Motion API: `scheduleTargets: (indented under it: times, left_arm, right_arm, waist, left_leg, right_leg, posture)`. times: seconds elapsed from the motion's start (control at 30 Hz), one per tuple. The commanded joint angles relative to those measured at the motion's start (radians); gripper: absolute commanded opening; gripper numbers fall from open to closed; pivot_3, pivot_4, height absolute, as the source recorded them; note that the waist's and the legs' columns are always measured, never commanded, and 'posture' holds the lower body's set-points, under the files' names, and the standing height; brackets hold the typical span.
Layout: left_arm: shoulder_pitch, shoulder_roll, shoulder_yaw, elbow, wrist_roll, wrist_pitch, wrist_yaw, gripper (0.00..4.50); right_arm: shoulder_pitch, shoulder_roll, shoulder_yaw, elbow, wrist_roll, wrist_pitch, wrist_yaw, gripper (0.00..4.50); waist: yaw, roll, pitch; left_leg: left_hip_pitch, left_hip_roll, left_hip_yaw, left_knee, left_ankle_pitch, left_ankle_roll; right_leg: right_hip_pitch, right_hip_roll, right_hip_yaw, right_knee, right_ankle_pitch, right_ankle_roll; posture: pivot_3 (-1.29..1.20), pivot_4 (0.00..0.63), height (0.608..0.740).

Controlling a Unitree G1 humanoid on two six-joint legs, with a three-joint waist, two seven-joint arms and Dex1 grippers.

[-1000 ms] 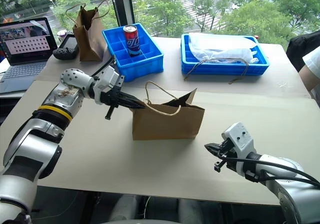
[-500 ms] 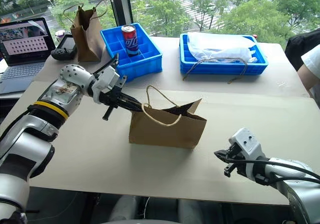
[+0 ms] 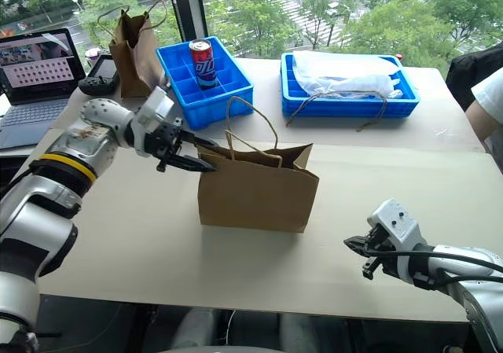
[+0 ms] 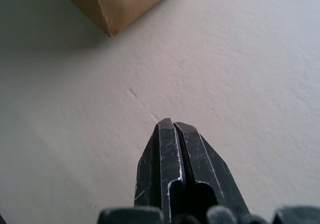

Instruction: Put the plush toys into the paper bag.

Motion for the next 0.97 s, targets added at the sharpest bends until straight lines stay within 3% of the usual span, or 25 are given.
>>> scheduleTargets:
  times: [0.03, 0.07, 0.1, 0.2, 0.27, 0.4, 0.53, 0.7, 0.97]
  left_arm:
    - [0.021, 0.132, 0.098, -0.115, -0.068, 0.125, -0.005, 4.02]
    - [0.035, 0.164, 0.132, -0.133, -0.078, 0.159, -0.005, 4.4]
    - [0.044, 0.18, 0.156, -0.145, -0.081, 0.182, -0.005, 4.49]
    - [0.088, 0.209, 0.284, -0.132, -0.063, 0.235, -0.005, 4.49]
    - [0.171, 0.232, 0.385, -0.139, -0.033, 0.281, 0.082, 4.49]
    - [0.488, 0.246, 0.539, -0.329, 0.022, 0.318, 0.287, 4.49]
    - [0.783, 0.137, 0.69, -0.552, 0.119, 0.261, 0.596, 4.49]
    - [0.868, -0.004, 0.726, -0.692, 0.172, 0.281, 0.729, 4.49]
    - [0.84, -0.082, 0.734, -0.626, 0.245, 0.273, 0.696, 4.49]
  right_arm:
    - [-0.024, -0.034, -0.019, 0.03, -0.011, -0.05, 0.039, 0.0]
    - [-0.033, -0.04, -0.011, 0.044, -0.015, -0.059, 0.048, 0.0]
    - [-0.038, -0.044, -0.007, 0.053, -0.018, -0.065, 0.053, 0.0]
    - [-0.068, -0.05, 0.008, 0.088, -0.025, -0.097, 0.072, 0.0]
    - [-0.106, -0.026, 0.001, 0.122, -0.02, -0.136, 0.075, 0.0]
    - [-0.146, 0.046, -0.048, 0.18, -0.012, -0.219, 0.052, 0.0]
    - [-0.199, 0.176, -0.137, 0.213, 0.036, -0.282, -0.027, 0.0]
    - [-0.175, 0.275, -0.147, 0.129, 0.061, -0.303, -0.082, 0.0]
    - [-0.096, 0.281, -0.145, 0.061, 0.051, -0.311, -0.115, 0.0]
  waist:
    - [-0.005, 0.0, 0.0]
    - [-0.007, 0.0, 0.0]
    - [-0.007, 0.0, 0.0]
    - [-0.001, 0.0, 0.0]
    - [0.0, 0.0, 0.0]
    - [-0.007, 0.001, 0.0]
    - [-0.001, 0.0, 0.0]
    - [0.025, 0.0, 0.0]
    - [0.011, 0.001, -0.001]
  left_leg:
    - [0.0, 0.0, 0.0, 0.0, 0.0, 0.0]
    - [0.0, 0.0, 0.0, 0.0, 0.0, 0.0]
    - [0.0, 0.0, 0.0, 0.0, 0.0, 0.0]
    - [0.002, 0.0, 0.0, 0.0, 0.0, 0.0]
    - [0.003, 0.001, 0.0, 0.0, 0.0, 0.0]
    - [0.01, 0.002, 0.001, -0.001, 0.0, 0.001]
    - [0.009, 0.003, 0.001, -0.001, -0.001, 0.001]
    - [0.009, 0.002, 0.0, -0.001, 0.0, -0.001]
    - [0.011, 0.002, 0.002, -0.001, 0.0, -0.001]
  right_leg:
    - [0.0, 0.0, 0.0, 0.0, 0.0, 0.0]
    - [0.0, 0.0, 0.0, 0.0, 0.0, 0.0]
    - [0.0, 0.0, 0.001, 0.0, 0.0, 0.0]
    - [0.001, 0.0, 0.0, 0.001, 0.0, 0.0]
    - [0.004, -0.001, 0.0, 0.001, -0.001, 0.001]
    - [0.009, -0.002, 0.001, 0.001, -0.002, 0.001]
    - [0.009, -0.005, 0.001, 0.002, -0.002, 0.001]
    - [0.01, -0.006, 0.0, 0.001, -0.001, 0.001]
    - [0.01, -0.004, 0.001, 0.002, -0.001, 0.001]
  posture:
    - [0.0, 0.15, 0.724]
    - [0.0, 0.15, 0.724]
    - [0.0, 0.15, 0.724]
    - [0.0, 0.15, 0.724]
    - [0.0, 0.15, 0.724]
    - [0.0, 0.15, 0.724]
    - [0.0, 0.15, 0.724]
    - [0.0, 0.15, 0.724]
    - [0.0, 0.15, 0.724]
